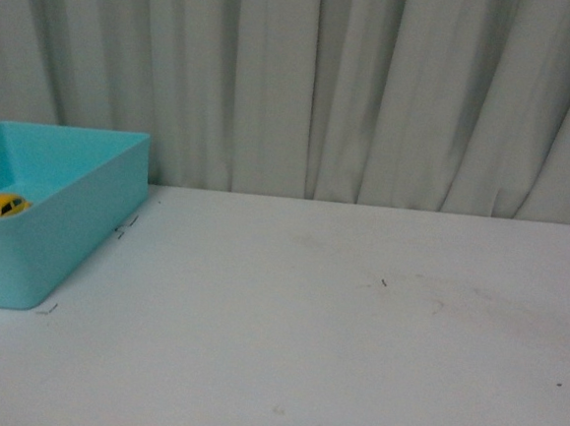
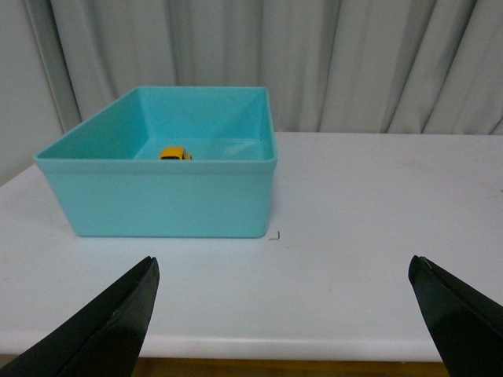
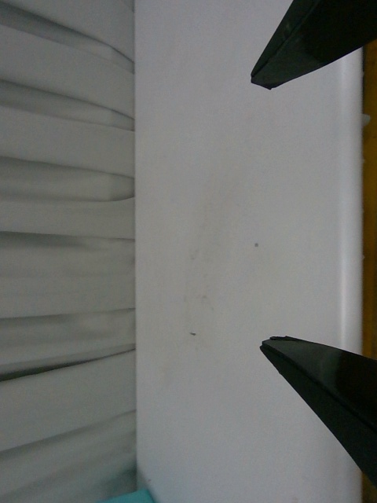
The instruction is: Wind up and store yellow beetle toy
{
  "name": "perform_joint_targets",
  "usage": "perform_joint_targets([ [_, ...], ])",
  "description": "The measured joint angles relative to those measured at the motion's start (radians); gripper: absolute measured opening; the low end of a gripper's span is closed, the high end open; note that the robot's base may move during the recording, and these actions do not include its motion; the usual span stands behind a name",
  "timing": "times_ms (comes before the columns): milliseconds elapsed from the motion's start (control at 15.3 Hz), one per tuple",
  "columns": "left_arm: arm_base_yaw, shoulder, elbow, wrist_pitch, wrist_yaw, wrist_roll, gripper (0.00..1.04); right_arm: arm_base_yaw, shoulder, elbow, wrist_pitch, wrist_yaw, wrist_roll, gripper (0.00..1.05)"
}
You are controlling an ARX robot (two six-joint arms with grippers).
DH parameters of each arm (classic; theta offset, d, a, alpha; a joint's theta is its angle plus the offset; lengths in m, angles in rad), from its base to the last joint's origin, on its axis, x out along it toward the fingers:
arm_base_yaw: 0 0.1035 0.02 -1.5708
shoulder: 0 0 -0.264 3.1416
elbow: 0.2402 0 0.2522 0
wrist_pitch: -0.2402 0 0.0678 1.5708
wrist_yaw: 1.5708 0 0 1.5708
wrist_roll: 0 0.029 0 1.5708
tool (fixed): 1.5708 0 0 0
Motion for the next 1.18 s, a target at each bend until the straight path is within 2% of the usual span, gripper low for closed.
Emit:
perform_joint_targets([
  [1176,0.000,0.000,0.000,-0.005,0.000,0.000,0.98,0.000,0.000,0.000,-0.004,0.000,0.003,0.98],
])
